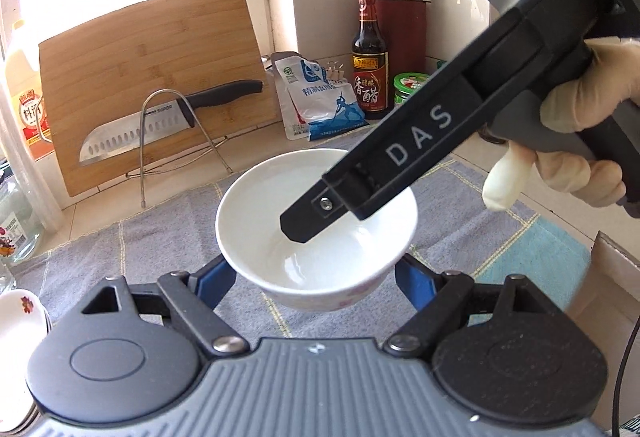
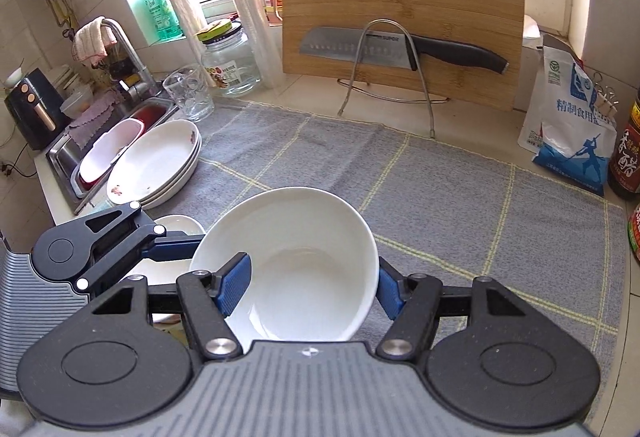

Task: Organize plates and bowls
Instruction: 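Lift the pink-print bowl with the right tool and carry it toward the bowl stack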

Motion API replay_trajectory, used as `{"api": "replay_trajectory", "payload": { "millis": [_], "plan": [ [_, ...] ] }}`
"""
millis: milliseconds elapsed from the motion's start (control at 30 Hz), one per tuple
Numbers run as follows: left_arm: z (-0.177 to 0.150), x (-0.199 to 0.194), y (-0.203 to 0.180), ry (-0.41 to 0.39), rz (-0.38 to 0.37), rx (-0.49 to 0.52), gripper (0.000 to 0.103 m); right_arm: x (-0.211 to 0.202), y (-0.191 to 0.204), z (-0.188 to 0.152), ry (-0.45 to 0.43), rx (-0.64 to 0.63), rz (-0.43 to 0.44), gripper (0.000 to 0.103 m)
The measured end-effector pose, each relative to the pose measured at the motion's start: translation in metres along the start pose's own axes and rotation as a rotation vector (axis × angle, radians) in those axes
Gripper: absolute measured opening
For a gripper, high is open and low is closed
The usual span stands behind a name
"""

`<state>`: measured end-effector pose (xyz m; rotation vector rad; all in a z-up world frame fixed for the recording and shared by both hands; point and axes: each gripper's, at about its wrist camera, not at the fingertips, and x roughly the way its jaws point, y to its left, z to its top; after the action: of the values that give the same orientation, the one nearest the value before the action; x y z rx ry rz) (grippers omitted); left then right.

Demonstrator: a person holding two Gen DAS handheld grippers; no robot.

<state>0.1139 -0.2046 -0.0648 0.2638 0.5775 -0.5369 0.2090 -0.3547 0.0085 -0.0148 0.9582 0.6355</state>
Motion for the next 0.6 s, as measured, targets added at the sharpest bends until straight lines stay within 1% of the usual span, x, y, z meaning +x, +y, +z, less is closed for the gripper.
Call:
{"api": "replay_trajectory", "payload": {
  "millis": [400,600],
  "plan": [
    [-0.022,-0.046,0.046,-0.007,0.037,-0.029,0.086,0.020,0.067,0.015,-0.010,-0.045,0.035,0.071],
    [-0.035,-0.061,0.065,-0.001,0.053,-0.043,0.086,0.033,0.094,0.020,-0.001,-0.062,0.047,0.071]
  ]
}}
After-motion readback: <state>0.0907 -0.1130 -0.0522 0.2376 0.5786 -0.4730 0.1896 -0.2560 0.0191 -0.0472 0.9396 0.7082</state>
